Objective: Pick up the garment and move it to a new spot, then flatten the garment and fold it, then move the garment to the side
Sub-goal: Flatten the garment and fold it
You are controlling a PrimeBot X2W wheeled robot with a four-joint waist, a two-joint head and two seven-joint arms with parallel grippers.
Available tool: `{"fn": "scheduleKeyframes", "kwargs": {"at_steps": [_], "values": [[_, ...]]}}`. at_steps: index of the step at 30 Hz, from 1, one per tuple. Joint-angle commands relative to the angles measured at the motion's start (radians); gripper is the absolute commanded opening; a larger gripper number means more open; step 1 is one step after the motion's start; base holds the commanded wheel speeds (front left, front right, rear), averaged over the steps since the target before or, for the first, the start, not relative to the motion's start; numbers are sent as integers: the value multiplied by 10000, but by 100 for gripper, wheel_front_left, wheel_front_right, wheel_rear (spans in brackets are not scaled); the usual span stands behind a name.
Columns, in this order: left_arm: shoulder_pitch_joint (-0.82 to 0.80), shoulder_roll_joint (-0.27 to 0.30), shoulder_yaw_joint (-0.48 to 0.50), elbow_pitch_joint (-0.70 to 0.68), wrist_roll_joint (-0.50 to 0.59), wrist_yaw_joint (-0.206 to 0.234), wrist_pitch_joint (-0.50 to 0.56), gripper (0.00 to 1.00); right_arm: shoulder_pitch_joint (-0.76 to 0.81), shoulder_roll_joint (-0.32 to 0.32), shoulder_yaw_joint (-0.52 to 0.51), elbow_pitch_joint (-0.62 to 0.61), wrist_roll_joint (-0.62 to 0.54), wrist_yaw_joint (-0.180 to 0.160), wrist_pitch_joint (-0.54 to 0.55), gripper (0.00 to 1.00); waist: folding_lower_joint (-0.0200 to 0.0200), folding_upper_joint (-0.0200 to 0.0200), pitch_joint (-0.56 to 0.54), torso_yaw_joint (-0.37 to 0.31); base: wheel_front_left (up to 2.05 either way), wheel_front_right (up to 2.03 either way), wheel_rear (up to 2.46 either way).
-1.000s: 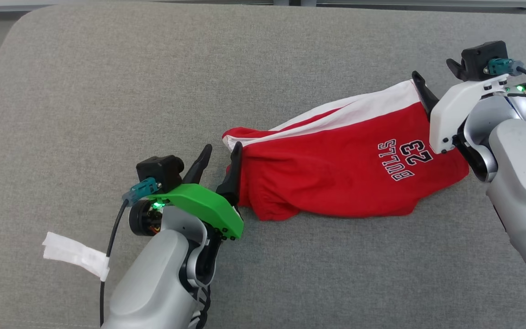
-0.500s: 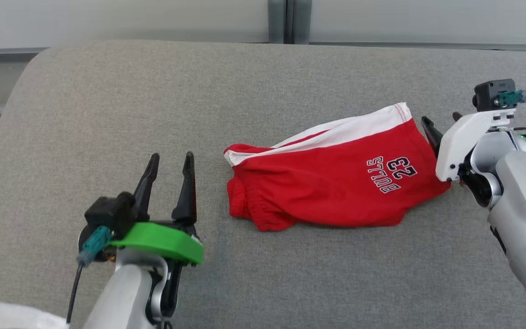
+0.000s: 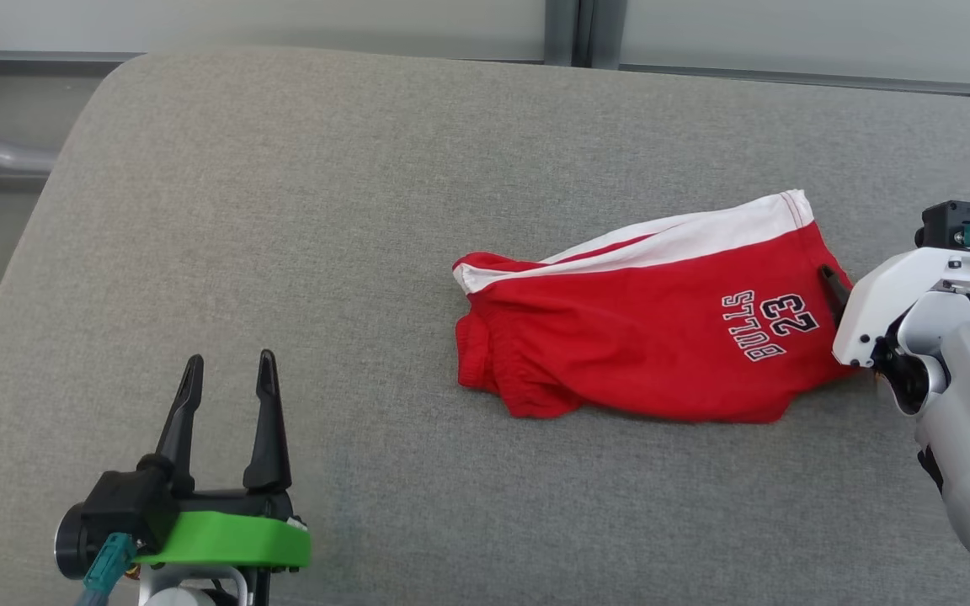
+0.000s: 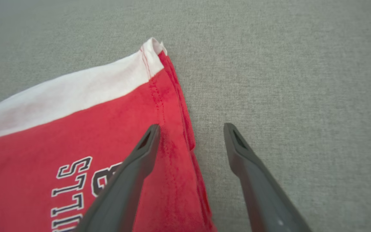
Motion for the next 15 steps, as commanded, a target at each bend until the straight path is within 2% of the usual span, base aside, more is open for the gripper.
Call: {"fn": "scheduleKeyframes", "kwargs": {"at_steps": [1, 9, 10, 11, 12, 15], "values": [[233, -31, 145, -106, 220, -99, -20, 100, 23, 17, -100, 175, -84, -17, -59, 100, 0, 0, 208, 295, 0, 0, 0], [412, -94, 551, -241, 467, -374, -20, 100, -50, 496, -315, 1233, -502, -8, 208, 100, 0, 0, 344, 580, 0, 0, 0], [417, -97, 521, -223, 420, -385, -20, 100, -24, 610, -265, 1325, -540, 6, 315, 49, 0, 0, 341, 585, 0, 0, 0], [424, -96, 494, -211, 370, -375, -20, 100, 8, 733, -166, 1399, -596, 30, 417, 11, 0, 0, 331, 582, 0, 0, 0], [440, -96, 466, -198, 310, -354, -20, 100, 38, 809, -93, 1440, -643, 32, 508, 0, 0, 0, 319, 572, 0, 0, 0], [485, -96, 373, -158, 203, -294, -21, 100, 123, 805, 57, 1463, -709, 23, 570, 0, 0, 0, 253, 509, 0, 0, 0]]}}
